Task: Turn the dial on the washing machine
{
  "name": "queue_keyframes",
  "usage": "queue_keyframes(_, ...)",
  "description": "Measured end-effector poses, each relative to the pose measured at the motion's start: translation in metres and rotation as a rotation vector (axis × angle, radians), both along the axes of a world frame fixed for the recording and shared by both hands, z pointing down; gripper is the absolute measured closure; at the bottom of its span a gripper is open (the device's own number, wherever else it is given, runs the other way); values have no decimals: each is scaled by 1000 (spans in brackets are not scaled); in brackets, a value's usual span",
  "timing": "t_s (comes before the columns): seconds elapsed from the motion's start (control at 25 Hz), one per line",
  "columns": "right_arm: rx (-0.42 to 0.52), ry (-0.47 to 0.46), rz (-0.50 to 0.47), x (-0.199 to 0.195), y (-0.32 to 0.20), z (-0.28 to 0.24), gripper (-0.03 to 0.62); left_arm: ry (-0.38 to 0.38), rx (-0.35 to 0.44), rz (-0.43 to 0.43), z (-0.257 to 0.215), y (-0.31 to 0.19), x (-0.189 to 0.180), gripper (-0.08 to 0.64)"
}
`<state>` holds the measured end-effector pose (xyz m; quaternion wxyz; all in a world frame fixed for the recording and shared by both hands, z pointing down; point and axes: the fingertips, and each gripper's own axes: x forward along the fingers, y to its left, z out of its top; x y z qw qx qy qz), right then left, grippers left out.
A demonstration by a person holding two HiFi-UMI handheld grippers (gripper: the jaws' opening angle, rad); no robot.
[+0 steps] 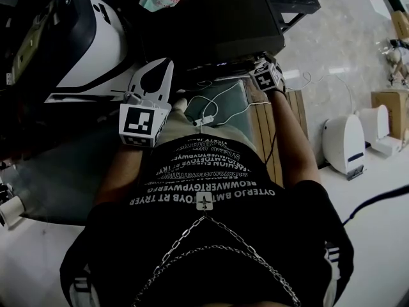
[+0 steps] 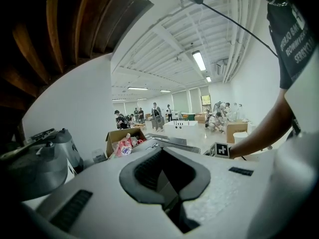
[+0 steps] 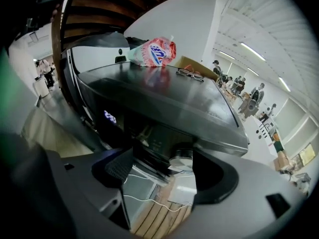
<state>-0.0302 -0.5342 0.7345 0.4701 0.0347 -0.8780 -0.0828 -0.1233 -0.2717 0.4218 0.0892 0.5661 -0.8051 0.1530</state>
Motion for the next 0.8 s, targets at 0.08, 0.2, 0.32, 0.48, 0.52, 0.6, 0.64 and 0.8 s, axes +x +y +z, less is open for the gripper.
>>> queue_keyframes(0.08, 12, 27, -20, 2, 5, 5, 244, 6, 1, 1, 1, 0, 0, 554)
queue_keyframes(0.2, 33, 34, -9, 3, 2, 6, 245, 4, -2, 1, 3, -1, 0, 554)
queue_keyframes(0.32, 44, 51, 5, 4, -2, 7, 245, 6, -2, 4, 3, 0, 0, 554)
queue_keyframes(0.48, 34, 64, 35, 7, -13, 11, 242, 3, 6, 2, 0, 1, 1, 554)
queue_keyframes(0.52, 26, 60, 36, 7, -13, 10, 242, 2, 5, 0, 0, 1, 1, 554)
queue_keyframes(0.6, 14, 27, 47, 5, -12, 2, 242, 0, 2, -5, -1, 4, 1, 554)
queue_keyframes(0.64, 7, -10, 62, 4, -10, -8, 242, -3, 9, -7, -3, 5, 1, 554)
queue_keyframes(0.8, -91, -302, 91, 11, 24, -87, 387, -24, 33, -21, -14, 11, -2, 554)
